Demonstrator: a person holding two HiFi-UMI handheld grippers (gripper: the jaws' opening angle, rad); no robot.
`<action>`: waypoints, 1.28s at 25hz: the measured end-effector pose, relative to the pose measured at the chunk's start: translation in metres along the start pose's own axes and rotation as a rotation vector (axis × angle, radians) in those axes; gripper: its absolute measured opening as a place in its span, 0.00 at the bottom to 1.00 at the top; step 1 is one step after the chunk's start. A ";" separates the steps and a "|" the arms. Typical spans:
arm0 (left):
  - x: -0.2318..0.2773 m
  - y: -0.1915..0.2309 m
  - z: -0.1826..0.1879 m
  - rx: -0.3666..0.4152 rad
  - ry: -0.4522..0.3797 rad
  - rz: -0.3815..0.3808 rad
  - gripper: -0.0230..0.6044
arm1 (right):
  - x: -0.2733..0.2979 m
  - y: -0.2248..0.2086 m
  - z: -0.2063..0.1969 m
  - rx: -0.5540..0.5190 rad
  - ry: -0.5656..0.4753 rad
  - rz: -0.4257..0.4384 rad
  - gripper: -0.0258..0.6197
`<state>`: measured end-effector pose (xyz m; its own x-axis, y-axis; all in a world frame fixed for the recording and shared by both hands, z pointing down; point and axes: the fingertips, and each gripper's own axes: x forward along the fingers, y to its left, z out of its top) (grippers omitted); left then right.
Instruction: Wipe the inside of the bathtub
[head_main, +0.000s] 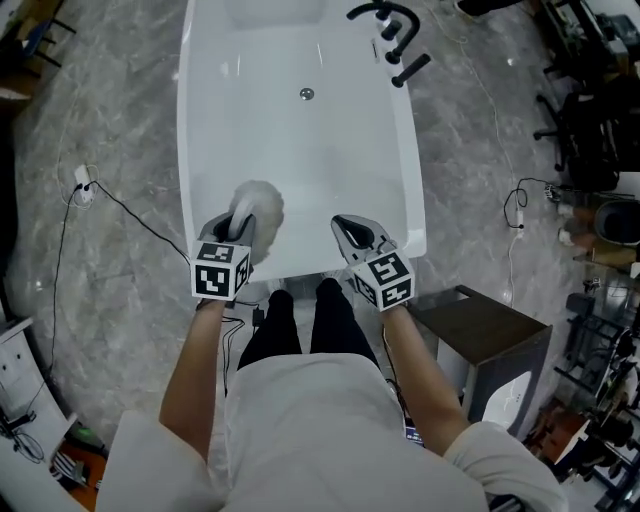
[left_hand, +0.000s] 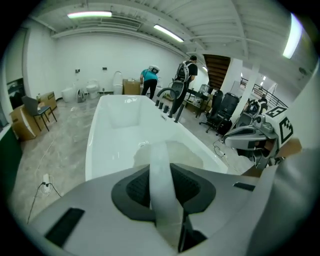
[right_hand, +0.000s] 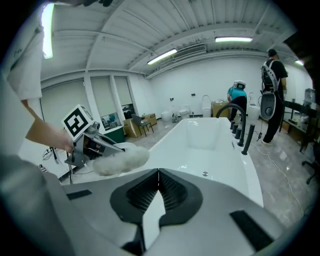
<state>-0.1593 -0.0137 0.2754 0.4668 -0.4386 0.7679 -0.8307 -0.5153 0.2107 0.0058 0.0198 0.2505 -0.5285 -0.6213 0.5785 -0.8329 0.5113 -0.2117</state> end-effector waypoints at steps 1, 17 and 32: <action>-0.010 -0.001 0.007 0.003 -0.024 -0.005 0.19 | -0.006 0.004 0.009 0.002 -0.018 -0.008 0.07; -0.121 -0.036 0.049 0.102 -0.211 -0.056 0.19 | -0.096 0.062 0.077 -0.105 -0.184 -0.078 0.07; -0.184 -0.111 0.062 0.061 -0.409 0.060 0.19 | -0.159 0.072 0.091 -0.183 -0.279 0.060 0.07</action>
<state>-0.1339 0.0785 0.0733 0.5106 -0.7187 0.4719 -0.8461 -0.5177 0.1271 0.0151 0.1015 0.0715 -0.6215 -0.7123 0.3262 -0.7688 0.6345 -0.0792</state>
